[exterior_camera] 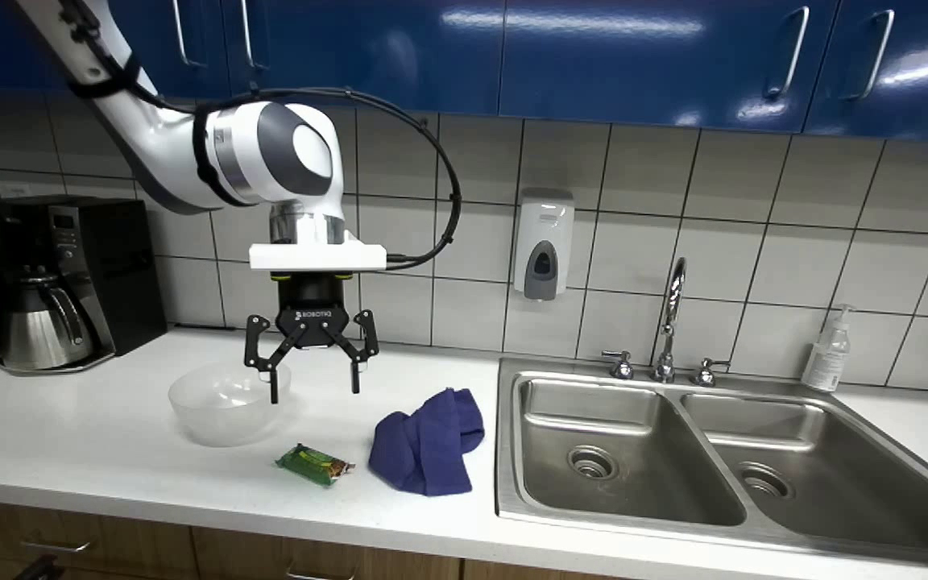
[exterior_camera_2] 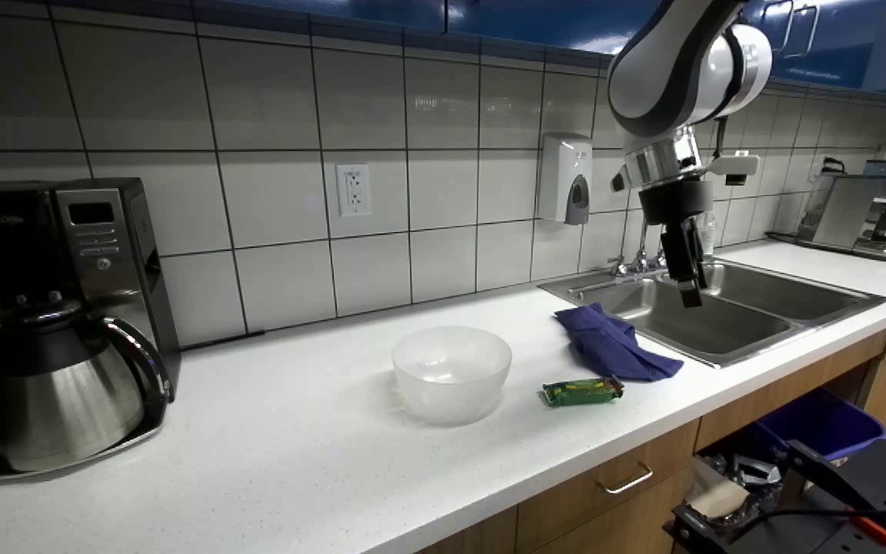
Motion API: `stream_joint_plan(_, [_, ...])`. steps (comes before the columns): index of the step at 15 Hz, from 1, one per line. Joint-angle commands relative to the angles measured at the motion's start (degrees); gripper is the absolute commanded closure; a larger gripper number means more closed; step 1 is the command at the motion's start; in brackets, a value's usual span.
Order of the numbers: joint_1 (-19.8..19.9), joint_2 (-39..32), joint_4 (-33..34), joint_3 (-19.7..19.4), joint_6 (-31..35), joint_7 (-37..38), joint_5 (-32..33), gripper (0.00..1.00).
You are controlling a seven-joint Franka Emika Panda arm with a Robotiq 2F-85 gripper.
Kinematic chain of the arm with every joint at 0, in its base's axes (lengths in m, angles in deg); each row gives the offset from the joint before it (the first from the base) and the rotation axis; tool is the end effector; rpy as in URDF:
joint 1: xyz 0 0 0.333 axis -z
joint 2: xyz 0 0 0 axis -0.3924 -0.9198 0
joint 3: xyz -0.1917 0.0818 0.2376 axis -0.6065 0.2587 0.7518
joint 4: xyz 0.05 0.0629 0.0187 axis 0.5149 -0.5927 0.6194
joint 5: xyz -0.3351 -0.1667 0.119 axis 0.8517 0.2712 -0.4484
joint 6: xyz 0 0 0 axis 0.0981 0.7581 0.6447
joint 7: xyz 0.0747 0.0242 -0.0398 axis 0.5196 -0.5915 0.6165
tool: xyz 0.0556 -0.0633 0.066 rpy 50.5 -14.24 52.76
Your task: Put the green packet in the bowl.
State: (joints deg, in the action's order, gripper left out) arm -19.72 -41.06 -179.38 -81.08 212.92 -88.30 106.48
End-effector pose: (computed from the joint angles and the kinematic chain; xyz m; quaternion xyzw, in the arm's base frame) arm 0.4242 -0.1220 0.2766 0.9453 0.2689 -0.1815 0.0333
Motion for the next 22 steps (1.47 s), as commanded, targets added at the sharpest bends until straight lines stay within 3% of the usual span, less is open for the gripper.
stream_joint_plan(1, [1.9,-7.0,3.9,1.4,3.8,-3.8,0.8,0.0])
stream_joint_plan(11, [1.5,-17.2,7.6,5.1,10.8,-3.3,2.9,0.0])
stream_joint_plan(22, [1.2,-24.2,10.6,8.5,12.6,-2.4,2.3,0.0])
